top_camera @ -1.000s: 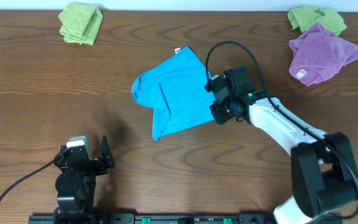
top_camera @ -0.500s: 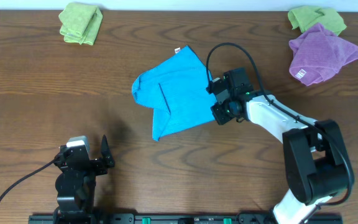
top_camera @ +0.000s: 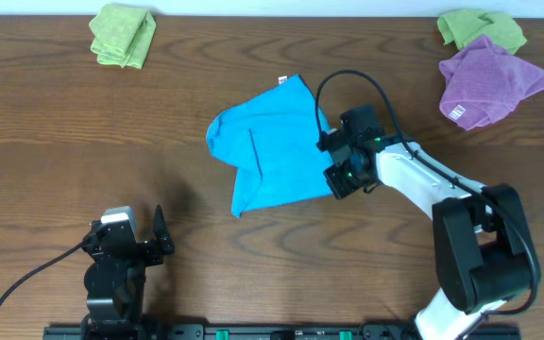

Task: Fold the cloth
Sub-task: 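Pull the blue cloth corner with the right gripper to spread it flat, then release the flattened blue cloth and withdraw the right gripper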

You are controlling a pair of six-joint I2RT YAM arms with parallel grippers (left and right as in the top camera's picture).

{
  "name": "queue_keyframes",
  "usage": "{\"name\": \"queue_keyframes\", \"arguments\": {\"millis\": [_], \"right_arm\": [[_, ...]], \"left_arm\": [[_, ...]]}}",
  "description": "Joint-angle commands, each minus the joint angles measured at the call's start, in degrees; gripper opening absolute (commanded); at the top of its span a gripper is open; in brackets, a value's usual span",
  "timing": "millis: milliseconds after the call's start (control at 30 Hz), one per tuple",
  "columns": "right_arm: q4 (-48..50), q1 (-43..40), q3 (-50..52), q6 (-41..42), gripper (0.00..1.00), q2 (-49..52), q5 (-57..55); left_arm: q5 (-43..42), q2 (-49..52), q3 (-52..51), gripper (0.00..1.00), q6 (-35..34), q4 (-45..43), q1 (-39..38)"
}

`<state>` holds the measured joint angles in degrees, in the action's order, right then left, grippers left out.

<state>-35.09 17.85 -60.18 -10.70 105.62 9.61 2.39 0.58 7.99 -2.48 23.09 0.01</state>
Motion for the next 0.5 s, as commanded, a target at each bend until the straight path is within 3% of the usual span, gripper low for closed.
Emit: {"name": "queue_keyframes", "arguments": {"millis": [0, 467], "right_arm": [[-3.48, -0.59, 1.42, 2.14, 0.01, 1.2, -0.87], [-16.09, -0.04, 1.42, 8.55, 0.02, 1.2, 1.55]], "left_arm": [[0.98, -0.33, -1.14, 0.95, 1.01, 0.22, 0.39], [1.01, -0.33, -1.14, 0.95, 1.01, 0.22, 0.39]]}}
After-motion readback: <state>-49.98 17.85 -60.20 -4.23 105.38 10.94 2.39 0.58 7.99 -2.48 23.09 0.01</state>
